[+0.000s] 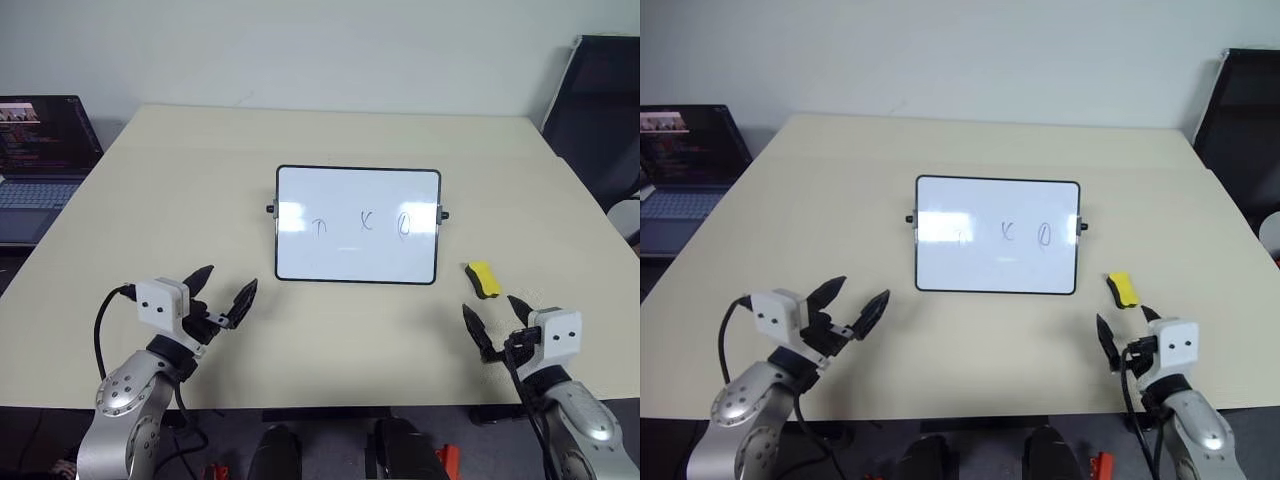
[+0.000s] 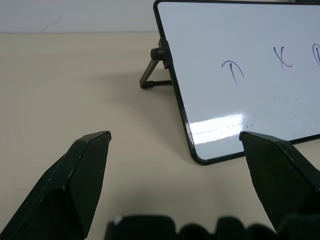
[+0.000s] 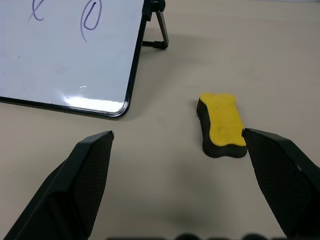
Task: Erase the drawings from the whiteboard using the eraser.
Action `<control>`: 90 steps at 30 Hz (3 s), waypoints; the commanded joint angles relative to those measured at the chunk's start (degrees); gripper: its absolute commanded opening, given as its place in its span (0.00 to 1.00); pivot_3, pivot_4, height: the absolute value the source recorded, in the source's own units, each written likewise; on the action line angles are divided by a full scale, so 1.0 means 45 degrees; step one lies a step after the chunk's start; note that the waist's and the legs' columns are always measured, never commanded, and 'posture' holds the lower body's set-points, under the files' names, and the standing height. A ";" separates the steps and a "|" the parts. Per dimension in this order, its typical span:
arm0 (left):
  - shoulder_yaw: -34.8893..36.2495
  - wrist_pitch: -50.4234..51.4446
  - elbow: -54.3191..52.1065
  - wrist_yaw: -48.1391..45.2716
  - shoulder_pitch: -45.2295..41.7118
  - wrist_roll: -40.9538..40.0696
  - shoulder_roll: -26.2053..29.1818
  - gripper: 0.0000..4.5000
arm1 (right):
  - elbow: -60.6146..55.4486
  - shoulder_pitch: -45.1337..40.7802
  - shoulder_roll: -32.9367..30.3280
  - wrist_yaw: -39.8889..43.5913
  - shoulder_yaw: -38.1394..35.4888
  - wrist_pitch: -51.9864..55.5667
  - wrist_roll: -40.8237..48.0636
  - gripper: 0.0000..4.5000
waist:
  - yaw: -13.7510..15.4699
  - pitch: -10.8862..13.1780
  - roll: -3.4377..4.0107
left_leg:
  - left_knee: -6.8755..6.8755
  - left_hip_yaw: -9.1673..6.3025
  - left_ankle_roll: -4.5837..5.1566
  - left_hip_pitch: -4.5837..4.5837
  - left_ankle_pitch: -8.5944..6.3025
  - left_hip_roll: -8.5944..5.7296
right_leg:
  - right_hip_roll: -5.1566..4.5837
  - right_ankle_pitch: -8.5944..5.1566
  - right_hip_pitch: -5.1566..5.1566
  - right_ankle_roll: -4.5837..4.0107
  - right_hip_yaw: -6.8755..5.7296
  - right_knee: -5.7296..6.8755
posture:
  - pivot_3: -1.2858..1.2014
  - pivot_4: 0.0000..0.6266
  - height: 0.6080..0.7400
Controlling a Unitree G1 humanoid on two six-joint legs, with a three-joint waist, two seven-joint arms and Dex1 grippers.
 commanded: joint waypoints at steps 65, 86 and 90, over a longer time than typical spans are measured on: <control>-0.5210 0.1018 0.5517 -1.2439 -1.2510 -0.0613 0.3169 1.00 | 0.3651 -0.7650 -0.3644 -0.0923 -0.0173 0.6815 -0.1093 1.00 | 0.0006 0.0031 0.0057 | 0.0048 -0.0034 0.0078 -0.0046 0.0000 0.0047 | 0.0111 -0.0049 0.0019 0.0053 0.0015 0.0202 | 0.52 0.24 1.00; -0.5217 0.1109 0.5308 -1.2340 -1.2358 -0.0598 0.3184 1.00 | 0.2669 -0.7607 -0.1995 -0.1930 0.0044 0.8037 -0.0983 1.00 | -0.0021 0.0032 0.0059 | 0.0087 -0.0046 0.0085 0.0003 0.0005 0.0060 | 0.0149 -0.0078 0.0009 0.0012 0.0035 0.0338 | 0.52 0.24 1.00; -0.5202 0.1130 0.5171 -1.2305 -1.2256 -0.0599 0.3223 1.00 | 0.3307 -0.7502 -0.1822 -0.1958 0.0102 0.7437 -0.1223 1.00 | -0.0024 0.0033 0.0059 | 0.0087 -0.0046 0.0085 0.0003 0.0005 0.0062 | 0.0152 -0.0078 0.0008 0.0012 0.0034 0.0338 | 0.52 0.24 1.00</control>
